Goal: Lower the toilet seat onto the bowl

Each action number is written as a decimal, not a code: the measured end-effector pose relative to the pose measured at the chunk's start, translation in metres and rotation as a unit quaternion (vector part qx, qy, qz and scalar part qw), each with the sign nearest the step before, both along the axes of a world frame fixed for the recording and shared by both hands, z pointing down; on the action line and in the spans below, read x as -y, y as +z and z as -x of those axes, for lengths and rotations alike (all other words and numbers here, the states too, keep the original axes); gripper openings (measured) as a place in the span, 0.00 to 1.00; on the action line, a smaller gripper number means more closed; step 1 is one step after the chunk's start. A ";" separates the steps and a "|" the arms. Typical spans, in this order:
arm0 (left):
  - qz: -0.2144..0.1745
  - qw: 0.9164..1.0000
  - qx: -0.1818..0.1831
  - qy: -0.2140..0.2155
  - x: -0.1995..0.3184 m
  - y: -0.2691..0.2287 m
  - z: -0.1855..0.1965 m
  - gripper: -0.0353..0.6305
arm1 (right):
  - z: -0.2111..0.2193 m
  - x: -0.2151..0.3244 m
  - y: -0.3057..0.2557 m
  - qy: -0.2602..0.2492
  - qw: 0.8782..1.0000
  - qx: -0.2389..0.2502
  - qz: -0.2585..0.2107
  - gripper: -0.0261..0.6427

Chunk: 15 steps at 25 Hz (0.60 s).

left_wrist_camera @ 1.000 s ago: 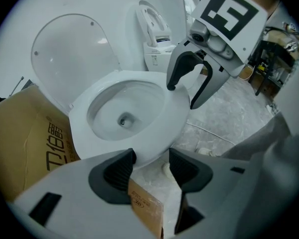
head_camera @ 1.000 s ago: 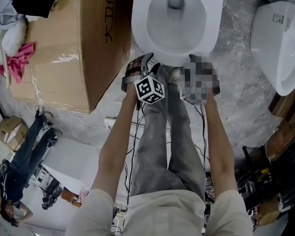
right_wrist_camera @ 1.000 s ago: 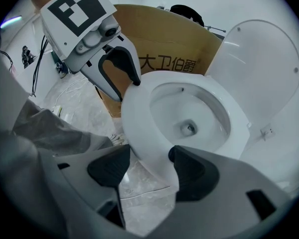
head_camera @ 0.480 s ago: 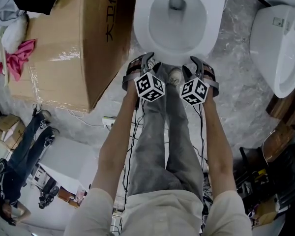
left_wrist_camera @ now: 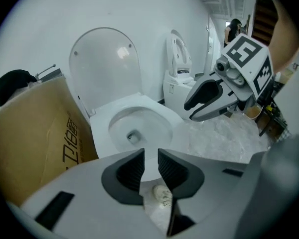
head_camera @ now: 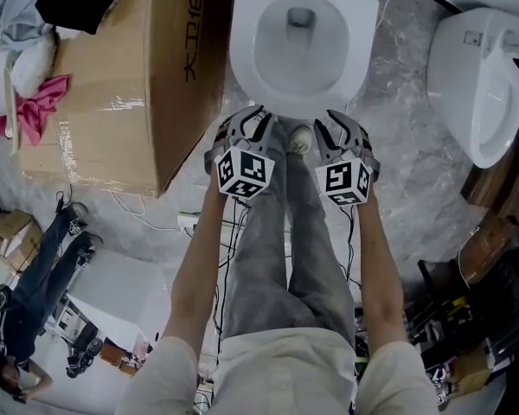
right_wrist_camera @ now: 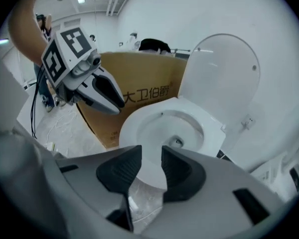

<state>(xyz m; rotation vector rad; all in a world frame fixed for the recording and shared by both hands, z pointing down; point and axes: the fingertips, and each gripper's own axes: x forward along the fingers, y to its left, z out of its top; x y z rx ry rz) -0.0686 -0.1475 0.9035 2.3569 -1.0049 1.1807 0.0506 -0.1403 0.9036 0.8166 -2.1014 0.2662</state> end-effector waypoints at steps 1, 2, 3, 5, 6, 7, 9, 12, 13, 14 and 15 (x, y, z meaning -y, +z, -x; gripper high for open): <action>-0.008 1.000 -0.007 -0.008 0.003 -0.011 0.001 0.19 | 0.000 0.002 -0.013 0.010 1.000 0.016 -0.006 0.22; -0.017 1.000 -0.014 -0.015 0.007 -0.022 0.002 0.17 | -0.001 0.004 -0.025 0.018 0.999 0.028 -0.013 0.20; -0.026 0.999 -0.020 -0.021 0.011 -0.033 0.003 0.16 | -0.002 0.006 -0.036 0.024 0.999 0.037 -0.020 0.18; -0.045 0.998 -0.031 -0.031 0.018 -0.055 0.005 0.14 | -0.003 0.010 -0.058 0.034 0.998 0.047 -0.039 0.14; -0.054 0.997 -0.037 -0.035 0.022 -0.066 0.006 0.13 | -0.003 0.013 -0.070 0.040 0.997 0.052 -0.048 0.13; -0.063 0.996 -0.042 -0.038 0.024 -0.077 0.006 0.13 | -0.003 0.016 -0.082 0.048 0.996 0.058 -0.057 0.12; -0.080 0.994 -0.053 -0.044 0.029 -0.099 0.005 0.11 | -0.004 0.022 -0.107 0.062 0.993 0.070 -0.074 0.09; -0.102 0.991 -0.067 -0.053 0.036 -0.128 0.004 0.09 | -0.003 0.031 -0.141 0.073 0.990 0.080 -0.091 0.05; -0.106 0.990 -0.067 -0.056 0.037 -0.135 0.004 0.08 | -0.003 0.030 -0.148 0.078 0.989 0.081 -0.094 0.05; -0.109 0.990 -0.066 -0.059 0.036 -0.141 0.004 0.07 | -0.002 0.029 -0.155 0.081 0.988 0.084 -0.099 0.05; -0.110 0.990 -0.065 -0.061 0.036 -0.145 0.004 0.07 | -0.001 0.029 -0.162 0.081 0.987 0.086 -0.105 0.05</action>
